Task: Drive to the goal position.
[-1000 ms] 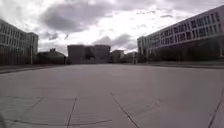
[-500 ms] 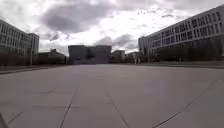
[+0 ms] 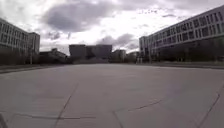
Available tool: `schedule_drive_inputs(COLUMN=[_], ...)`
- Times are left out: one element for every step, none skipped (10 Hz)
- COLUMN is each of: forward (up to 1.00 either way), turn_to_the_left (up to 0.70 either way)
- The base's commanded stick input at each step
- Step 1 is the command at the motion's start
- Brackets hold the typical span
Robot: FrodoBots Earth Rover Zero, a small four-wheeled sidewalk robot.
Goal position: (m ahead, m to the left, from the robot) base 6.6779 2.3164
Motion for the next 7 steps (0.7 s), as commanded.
schedule_drive_inputs(forward=[0.70, 0.70, 0.70, 0.70, 0.70, 0.70, 0.70], turn_to_the_left=[0.01, 0.01, 0.01, 0.01, 0.01, 0.01, 0.01])
